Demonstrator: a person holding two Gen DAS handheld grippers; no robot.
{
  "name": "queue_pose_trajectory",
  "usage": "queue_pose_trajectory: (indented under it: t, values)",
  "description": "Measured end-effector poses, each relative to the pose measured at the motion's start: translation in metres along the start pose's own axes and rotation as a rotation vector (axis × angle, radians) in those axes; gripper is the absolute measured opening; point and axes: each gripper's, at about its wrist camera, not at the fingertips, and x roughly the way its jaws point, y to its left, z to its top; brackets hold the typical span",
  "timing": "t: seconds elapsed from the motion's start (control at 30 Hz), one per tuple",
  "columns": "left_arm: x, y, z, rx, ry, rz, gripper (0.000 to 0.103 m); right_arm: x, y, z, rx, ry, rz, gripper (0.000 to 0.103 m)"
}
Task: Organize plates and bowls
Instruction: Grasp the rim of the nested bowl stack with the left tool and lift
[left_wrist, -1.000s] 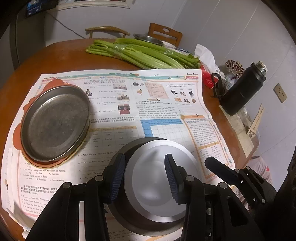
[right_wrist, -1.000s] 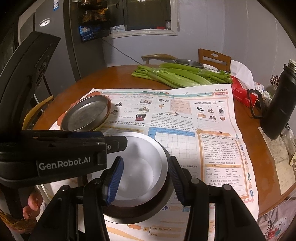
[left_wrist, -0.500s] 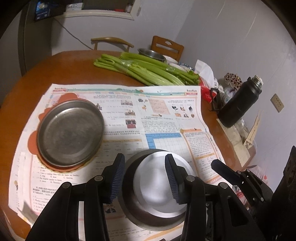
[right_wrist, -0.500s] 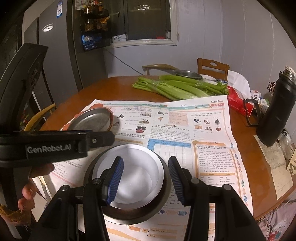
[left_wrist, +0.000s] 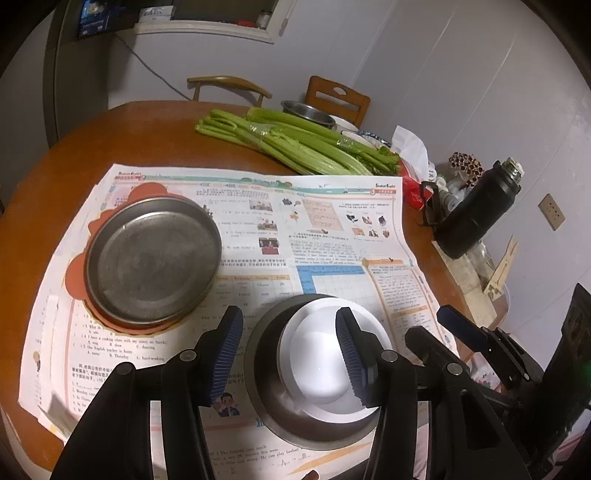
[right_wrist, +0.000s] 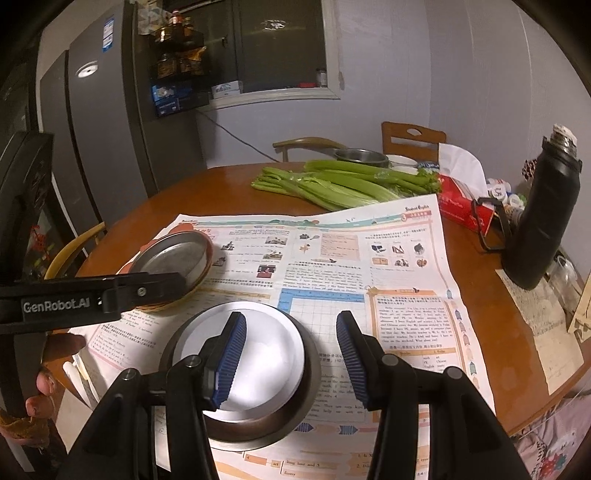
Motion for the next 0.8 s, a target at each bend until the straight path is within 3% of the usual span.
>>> queue_pose_trajectory:
  t: [0.4,0.8]
  values:
    - [0.03,0.002,-0.019,-0.025,0.086,0.0,0.055,0.028,-0.02,-0.02,0.132,0.134,0.052,0.05]
    - [0.039,0.006,-0.026,-0.031,0.091,0.028,0.055,0.044,-0.016,-0.032,0.145,0.191,0.093,0.05]
